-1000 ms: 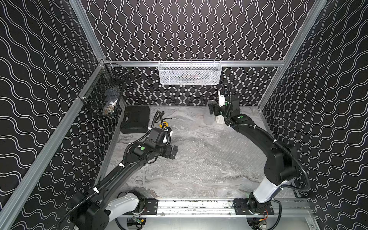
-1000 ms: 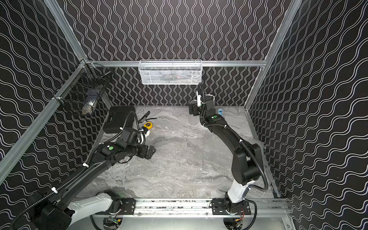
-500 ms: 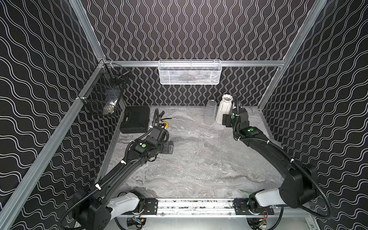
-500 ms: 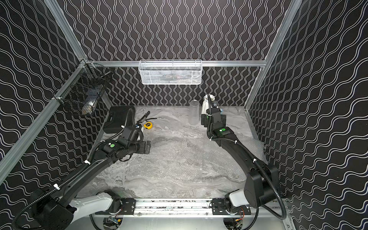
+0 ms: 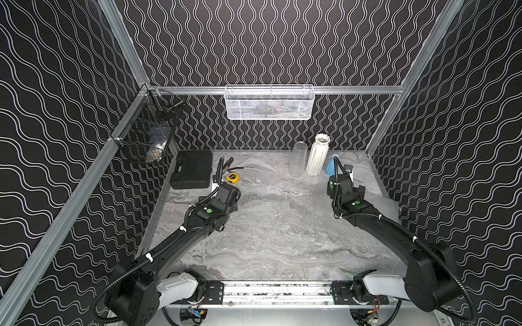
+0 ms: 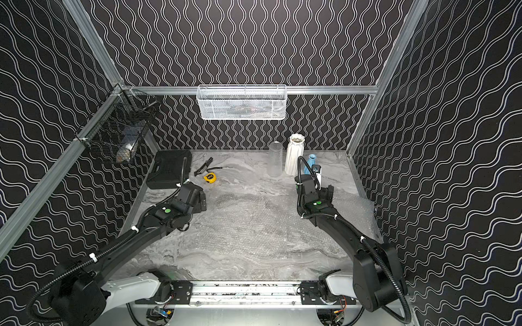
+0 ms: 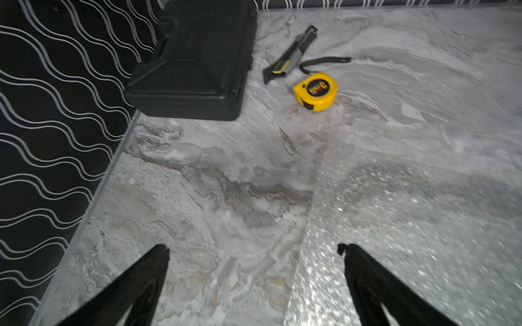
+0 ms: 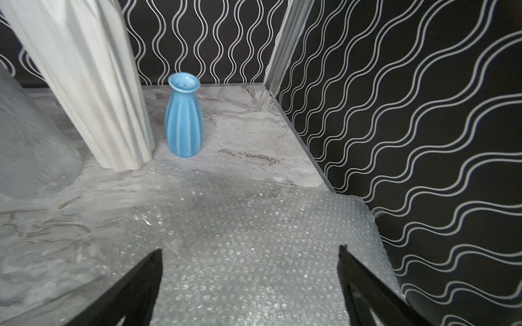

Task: Unwrap the vase from the bubble wrap
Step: Reset both arms

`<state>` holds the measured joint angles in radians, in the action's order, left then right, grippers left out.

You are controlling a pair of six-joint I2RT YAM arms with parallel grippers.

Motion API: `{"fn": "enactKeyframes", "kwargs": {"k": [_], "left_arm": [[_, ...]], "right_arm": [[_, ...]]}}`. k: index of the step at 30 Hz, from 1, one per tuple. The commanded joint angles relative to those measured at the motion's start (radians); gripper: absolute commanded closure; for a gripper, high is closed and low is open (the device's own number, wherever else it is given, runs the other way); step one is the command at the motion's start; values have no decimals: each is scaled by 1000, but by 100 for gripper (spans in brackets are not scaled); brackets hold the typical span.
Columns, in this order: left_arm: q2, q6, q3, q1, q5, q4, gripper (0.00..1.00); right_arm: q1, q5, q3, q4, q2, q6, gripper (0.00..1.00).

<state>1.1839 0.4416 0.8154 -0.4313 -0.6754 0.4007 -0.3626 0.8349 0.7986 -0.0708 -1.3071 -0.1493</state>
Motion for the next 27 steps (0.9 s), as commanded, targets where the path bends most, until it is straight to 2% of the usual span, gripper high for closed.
{"fn": "enactKeyframes", "kwargs": {"k": [1,5,13,19,23,27], "left_arm": [[12,-72,-53,2,-162,-218,0],[6,-185,-158,2,-242,-417,0],[2,-421,-362,20,-184,-824,0],[33,-513,-492,79,-27,-1134,0],[72,-511,-586,154,107,-1343,0],[168,-490,-642,225,212,-1534,0]], "right_arm": [[3,71,-59,101,25,-9,4],[9,88,-159,211,57,33,4],[17,10,-328,485,87,111,2],[48,-35,-415,662,70,136,1],[102,-106,-457,724,56,101,2],[166,-182,-526,876,19,68,2]]}}
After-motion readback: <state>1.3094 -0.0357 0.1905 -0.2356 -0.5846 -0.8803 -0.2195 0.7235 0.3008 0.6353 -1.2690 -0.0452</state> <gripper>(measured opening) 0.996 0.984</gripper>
